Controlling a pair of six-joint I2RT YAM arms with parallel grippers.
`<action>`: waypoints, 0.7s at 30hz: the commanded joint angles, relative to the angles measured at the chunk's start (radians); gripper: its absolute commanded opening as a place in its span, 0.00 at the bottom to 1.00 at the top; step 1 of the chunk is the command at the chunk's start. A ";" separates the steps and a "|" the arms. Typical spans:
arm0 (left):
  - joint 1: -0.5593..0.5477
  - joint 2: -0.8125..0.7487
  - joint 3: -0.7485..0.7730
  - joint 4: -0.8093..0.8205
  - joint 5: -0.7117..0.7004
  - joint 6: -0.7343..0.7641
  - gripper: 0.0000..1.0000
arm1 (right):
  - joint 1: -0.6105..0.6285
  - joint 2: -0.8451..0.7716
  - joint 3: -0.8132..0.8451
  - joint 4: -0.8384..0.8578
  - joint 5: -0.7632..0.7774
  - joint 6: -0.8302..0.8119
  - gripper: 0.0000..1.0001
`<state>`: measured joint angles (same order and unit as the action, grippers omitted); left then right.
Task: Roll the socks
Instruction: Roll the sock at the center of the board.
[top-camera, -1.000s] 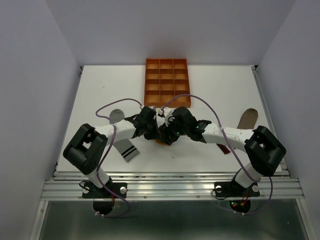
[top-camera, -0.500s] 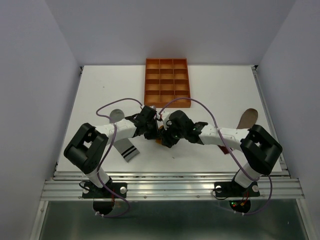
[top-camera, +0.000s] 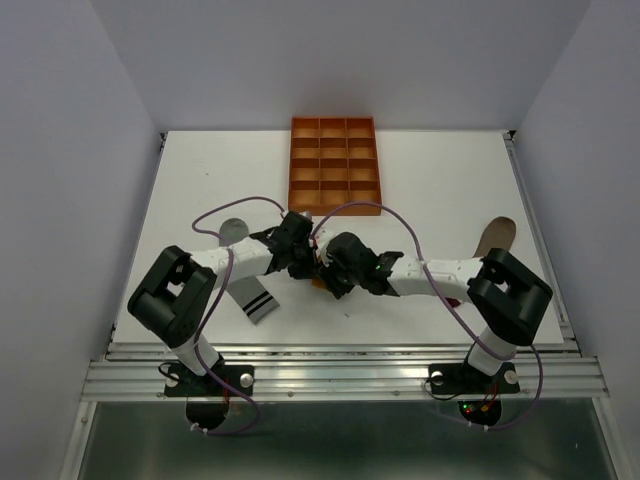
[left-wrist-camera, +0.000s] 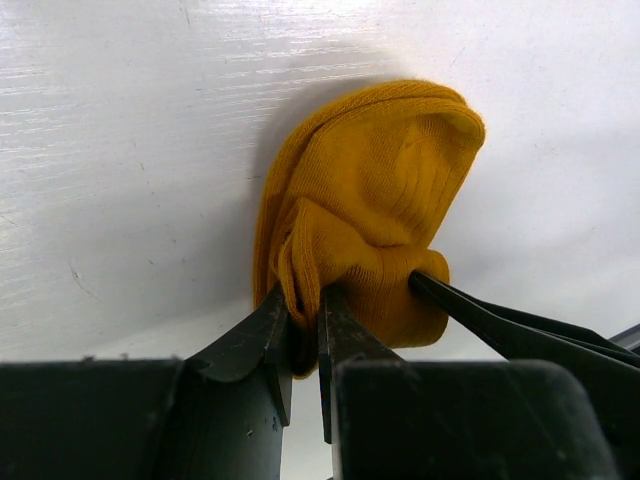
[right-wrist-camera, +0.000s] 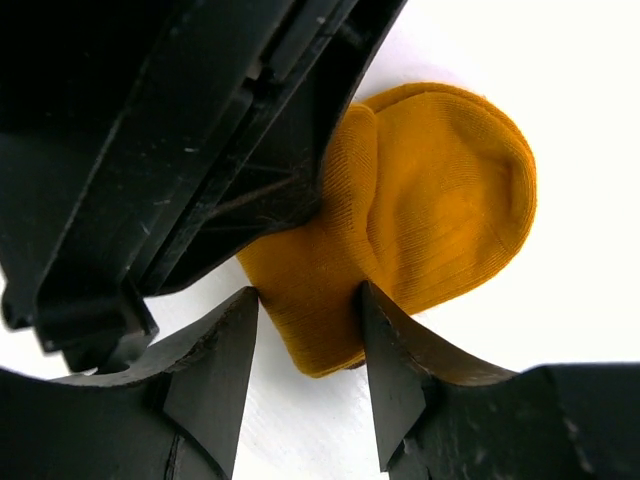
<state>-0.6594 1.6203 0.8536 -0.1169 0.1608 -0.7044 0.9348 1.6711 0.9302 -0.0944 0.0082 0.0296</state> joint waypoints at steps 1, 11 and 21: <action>-0.003 0.050 -0.034 -0.138 0.023 0.026 0.10 | 0.041 0.056 -0.008 -0.062 0.096 -0.016 0.50; 0.040 0.024 -0.056 -0.083 0.124 0.025 0.16 | 0.071 0.113 -0.005 -0.064 0.165 -0.033 0.38; 0.095 -0.053 -0.088 -0.069 0.163 0.008 0.36 | 0.071 0.138 0.022 -0.100 0.131 0.001 0.01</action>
<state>-0.5716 1.6058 0.8032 -0.0650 0.3115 -0.7128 1.0039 1.7370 0.9745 -0.0910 0.1753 -0.0113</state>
